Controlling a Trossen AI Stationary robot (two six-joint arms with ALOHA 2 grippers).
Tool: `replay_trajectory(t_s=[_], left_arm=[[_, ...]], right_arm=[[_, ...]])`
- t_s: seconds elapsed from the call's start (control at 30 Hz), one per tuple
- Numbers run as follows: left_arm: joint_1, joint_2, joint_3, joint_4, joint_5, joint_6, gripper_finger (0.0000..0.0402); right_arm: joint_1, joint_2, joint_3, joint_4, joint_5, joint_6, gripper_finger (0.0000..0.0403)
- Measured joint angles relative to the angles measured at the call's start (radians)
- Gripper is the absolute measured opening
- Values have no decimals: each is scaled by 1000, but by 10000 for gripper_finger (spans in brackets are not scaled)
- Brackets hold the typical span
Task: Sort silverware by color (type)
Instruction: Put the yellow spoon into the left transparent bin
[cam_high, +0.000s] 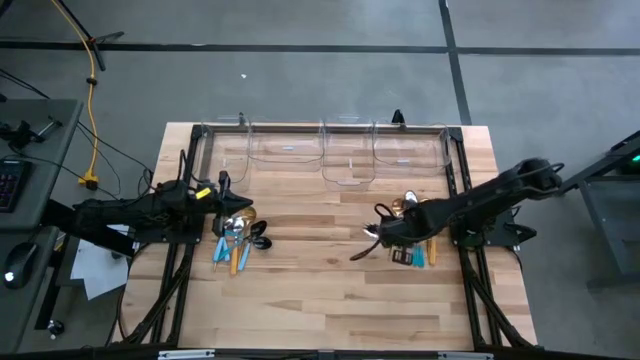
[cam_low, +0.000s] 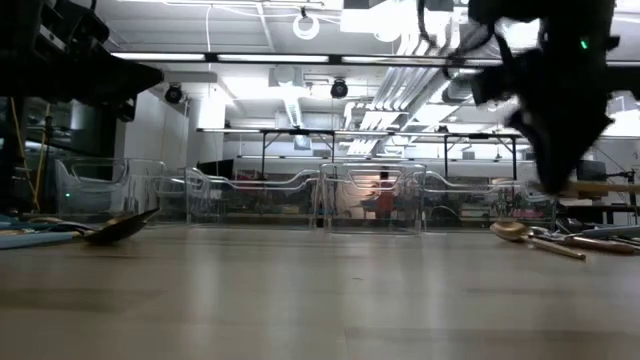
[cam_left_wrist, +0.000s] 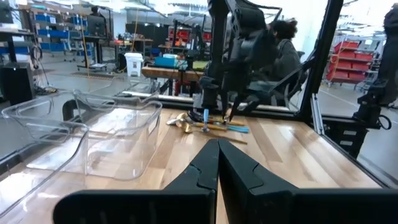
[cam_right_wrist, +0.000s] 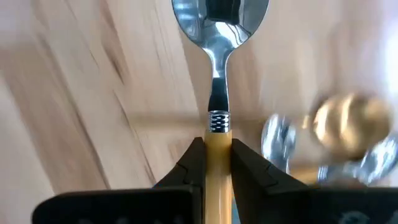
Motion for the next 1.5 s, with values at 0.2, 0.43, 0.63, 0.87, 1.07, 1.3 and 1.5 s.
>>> replay_trajectory(t_s=[0.2,0.43,0.63,0.87,1.07,1.3,1.5], left_arm=[[0,0,0,48,1,-16,0],[0,2,0,129,2,-16,0],[0,70,0,208,-3,-29,0],[0,278,1,371,-97,-43,4],[-4,528,0,619,-102,-80,39],[-61,830,116,720,-105,-96,97],[-120,1067,287,718,-105,-3,124]], right_arm=[[67,-119,-135,448,220,30,31],[15,-62,-397,1333,265,-132,31],[-88,65,-364,1612,208,-305,31],[-170,201,-169,1616,96,-488,31],[-206,292,-56,1615,27,-540,31],[-207,319,-44,1673,24,-556,31],[-198,315,-45,1688,8,-555,31]])
